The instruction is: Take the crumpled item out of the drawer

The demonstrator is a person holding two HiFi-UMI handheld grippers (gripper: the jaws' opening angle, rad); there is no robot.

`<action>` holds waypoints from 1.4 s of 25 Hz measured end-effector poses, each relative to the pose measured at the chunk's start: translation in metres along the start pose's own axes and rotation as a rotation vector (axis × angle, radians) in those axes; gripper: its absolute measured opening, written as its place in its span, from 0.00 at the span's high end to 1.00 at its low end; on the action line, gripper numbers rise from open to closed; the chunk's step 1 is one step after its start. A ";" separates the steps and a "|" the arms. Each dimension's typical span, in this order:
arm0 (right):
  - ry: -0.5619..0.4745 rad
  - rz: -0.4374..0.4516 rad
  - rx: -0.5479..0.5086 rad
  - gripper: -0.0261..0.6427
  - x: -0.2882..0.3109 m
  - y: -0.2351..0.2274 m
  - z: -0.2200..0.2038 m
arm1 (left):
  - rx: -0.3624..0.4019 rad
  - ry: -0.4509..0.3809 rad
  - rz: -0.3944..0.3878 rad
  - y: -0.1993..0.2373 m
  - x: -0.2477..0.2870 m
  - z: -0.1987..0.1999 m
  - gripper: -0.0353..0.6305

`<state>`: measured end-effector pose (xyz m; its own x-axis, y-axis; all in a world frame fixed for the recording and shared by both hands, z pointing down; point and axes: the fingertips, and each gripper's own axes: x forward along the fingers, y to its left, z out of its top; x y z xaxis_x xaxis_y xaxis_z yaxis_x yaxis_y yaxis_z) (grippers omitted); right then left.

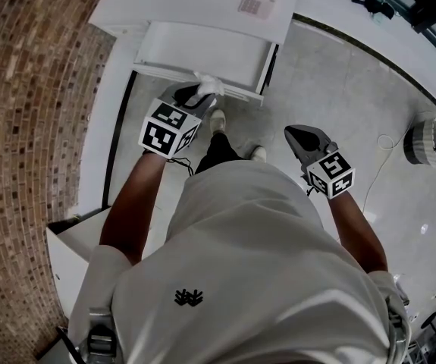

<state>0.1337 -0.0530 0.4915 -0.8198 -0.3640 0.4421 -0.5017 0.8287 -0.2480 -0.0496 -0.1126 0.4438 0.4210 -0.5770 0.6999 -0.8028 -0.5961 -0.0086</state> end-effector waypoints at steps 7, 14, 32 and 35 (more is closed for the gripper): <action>-0.017 -0.004 0.002 0.94 -0.001 -0.002 0.002 | 0.015 0.002 0.002 -0.003 -0.004 0.005 0.77; -0.023 -0.004 0.012 0.94 -0.003 -0.003 -0.002 | 0.030 0.010 0.000 -0.009 -0.003 0.007 0.78; -0.010 0.003 -0.009 0.94 0.001 -0.003 -0.003 | 0.042 0.014 -0.001 -0.011 -0.007 0.006 0.78; -0.004 0.005 -0.014 0.94 0.005 -0.002 0.000 | 0.037 0.015 -0.003 -0.009 -0.008 0.004 0.78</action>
<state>0.1312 -0.0564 0.4944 -0.8236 -0.3615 0.4369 -0.4936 0.8364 -0.2383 -0.0437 -0.1049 0.4358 0.4169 -0.5667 0.7106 -0.7854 -0.6181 -0.0322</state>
